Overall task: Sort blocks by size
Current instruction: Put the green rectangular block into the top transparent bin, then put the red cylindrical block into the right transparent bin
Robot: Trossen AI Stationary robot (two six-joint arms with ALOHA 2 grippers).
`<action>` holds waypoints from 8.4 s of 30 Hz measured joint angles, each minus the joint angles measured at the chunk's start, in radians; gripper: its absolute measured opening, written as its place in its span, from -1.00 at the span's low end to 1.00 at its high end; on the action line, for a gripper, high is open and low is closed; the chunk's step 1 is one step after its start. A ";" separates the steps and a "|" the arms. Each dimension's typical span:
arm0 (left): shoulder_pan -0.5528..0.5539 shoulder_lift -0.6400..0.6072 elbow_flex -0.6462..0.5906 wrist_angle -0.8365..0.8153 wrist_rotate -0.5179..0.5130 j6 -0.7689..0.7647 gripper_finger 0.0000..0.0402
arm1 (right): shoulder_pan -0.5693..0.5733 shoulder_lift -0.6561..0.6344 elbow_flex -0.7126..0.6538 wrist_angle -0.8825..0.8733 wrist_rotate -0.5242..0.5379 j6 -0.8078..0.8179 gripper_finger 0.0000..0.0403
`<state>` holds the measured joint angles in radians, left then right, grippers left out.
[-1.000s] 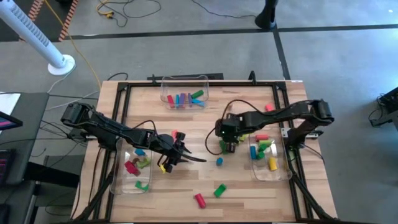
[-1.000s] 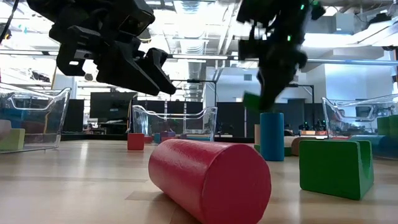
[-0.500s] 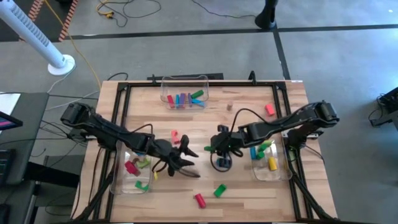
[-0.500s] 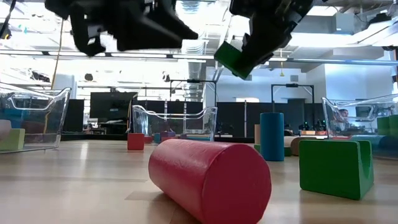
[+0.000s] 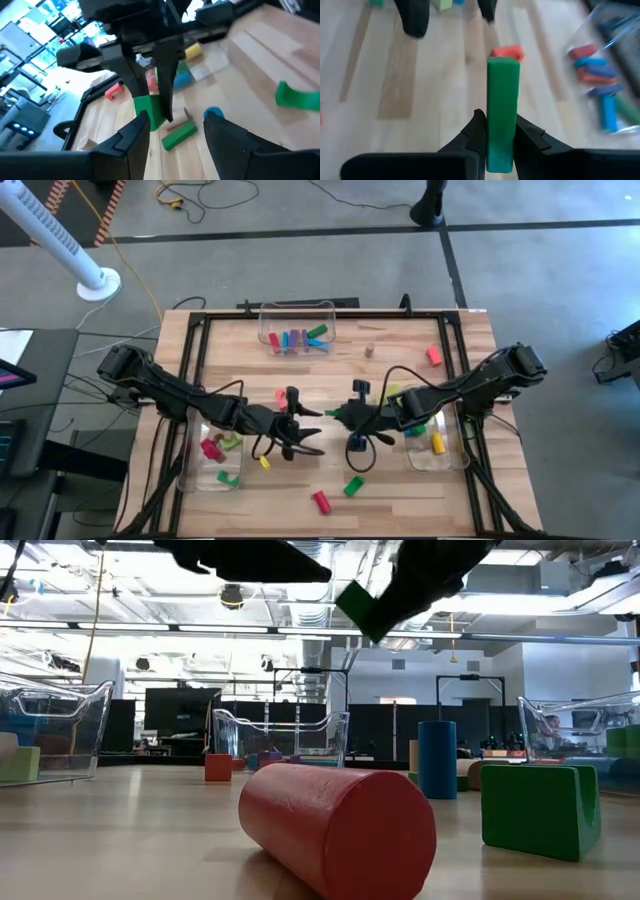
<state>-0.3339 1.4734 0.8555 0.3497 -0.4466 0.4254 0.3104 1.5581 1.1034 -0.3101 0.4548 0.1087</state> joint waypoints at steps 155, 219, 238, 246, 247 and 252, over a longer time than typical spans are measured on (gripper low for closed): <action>0.472 -0.280 0.269 -0.887 0.470 -0.201 -0.12 | 0.119 0.008 0.000 -0.485 0.354 0.470 0.10; -0.111 -0.199 -0.296 0.038 0.456 -0.351 -0.12 | -0.065 0.004 -0.176 -0.252 0.054 0.401 -0.13; -0.053 0.328 0.154 -0.195 0.708 -0.200 -0.09 | 0.093 0.004 -0.174 -0.212 0.042 0.558 -0.13; -0.059 0.419 0.158 -0.088 0.698 -0.202 0.14 | 0.218 0.004 -0.174 -0.134 0.040 0.641 -0.13; -0.060 0.430 0.158 -0.074 0.703 -0.203 0.17 | 0.230 0.004 -0.174 -0.125 0.040 0.649 -0.13; -0.064 0.472 0.158 -0.032 0.710 -0.178 0.20 | 0.268 0.004 -0.174 -0.084 0.041 0.651 -0.13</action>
<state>-0.3981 1.9457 1.0134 0.3179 0.2635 0.2469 0.5781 1.5623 0.9298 -0.3945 0.4953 0.7601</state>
